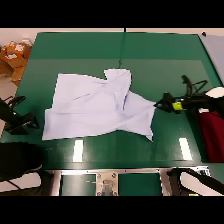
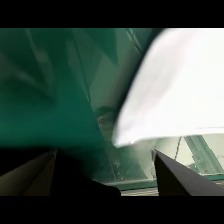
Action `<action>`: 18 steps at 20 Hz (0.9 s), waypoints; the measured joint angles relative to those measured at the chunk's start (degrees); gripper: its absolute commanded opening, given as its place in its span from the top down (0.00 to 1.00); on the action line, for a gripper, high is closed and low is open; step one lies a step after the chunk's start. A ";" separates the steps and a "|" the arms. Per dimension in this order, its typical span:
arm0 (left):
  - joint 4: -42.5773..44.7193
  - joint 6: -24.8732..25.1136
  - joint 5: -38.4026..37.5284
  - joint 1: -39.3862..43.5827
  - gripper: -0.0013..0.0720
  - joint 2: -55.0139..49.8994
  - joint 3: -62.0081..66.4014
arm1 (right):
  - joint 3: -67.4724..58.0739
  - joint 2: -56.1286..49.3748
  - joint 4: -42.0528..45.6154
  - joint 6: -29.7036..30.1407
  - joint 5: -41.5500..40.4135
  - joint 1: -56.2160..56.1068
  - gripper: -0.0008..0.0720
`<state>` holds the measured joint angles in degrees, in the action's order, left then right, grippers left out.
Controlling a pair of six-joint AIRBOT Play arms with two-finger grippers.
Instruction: Fold the shirts.
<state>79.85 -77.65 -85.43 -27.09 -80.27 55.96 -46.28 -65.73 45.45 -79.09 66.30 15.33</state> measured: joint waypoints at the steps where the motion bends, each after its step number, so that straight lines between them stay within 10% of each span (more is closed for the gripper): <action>1: -0.61 -0.35 1.16 0.00 0.08 -0.02 -1.25 | 1.51 0.92 0.33 0.07 0.52 3.32 0.97; 12: -17.27 1.22 1.20 0.07 0.10 -0.17 -21.86 | 18.71 3.21 -4.68 7.76 -5.05 12.98 0.97; 14: -18.21 1.49 2.36 0.07 0.44 -0.15 -23.98 | 19.15 3.26 -5.68 8.85 -5.20 13.09 0.97; 18: -20.17 2.12 3.93 0.09 0.43 -0.11 -24.83 | 19.50 3.28 -6.56 10.16 -5.53 13.25 0.97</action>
<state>59.68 -75.53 -81.49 -27.00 -80.38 31.14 -26.79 -62.46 38.89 -68.93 60.77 28.58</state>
